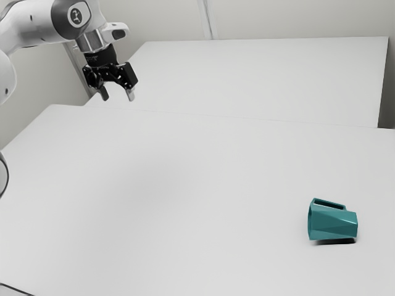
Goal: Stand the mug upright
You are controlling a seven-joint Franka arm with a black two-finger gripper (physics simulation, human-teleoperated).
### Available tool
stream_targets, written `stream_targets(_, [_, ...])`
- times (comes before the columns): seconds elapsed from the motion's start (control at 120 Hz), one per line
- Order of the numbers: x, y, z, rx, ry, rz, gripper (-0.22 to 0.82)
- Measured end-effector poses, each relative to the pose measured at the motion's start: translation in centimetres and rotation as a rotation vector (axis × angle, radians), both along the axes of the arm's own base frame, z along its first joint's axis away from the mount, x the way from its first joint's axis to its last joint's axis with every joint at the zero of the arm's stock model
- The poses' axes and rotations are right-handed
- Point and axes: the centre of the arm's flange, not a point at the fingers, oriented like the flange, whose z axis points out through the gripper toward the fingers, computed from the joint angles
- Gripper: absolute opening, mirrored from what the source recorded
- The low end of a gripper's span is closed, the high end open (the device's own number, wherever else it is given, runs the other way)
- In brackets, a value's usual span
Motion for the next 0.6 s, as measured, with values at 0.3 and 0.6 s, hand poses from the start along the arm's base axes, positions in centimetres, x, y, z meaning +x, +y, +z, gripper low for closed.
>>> stream_targets(0.3, [-0.4,-0.4,-1.4,-0.009,0.038,-0.004,0.6])
stream_targets(0.6, [-2.3,-9.8,-7.4,-0.311,0.075,-0.064,0.6])
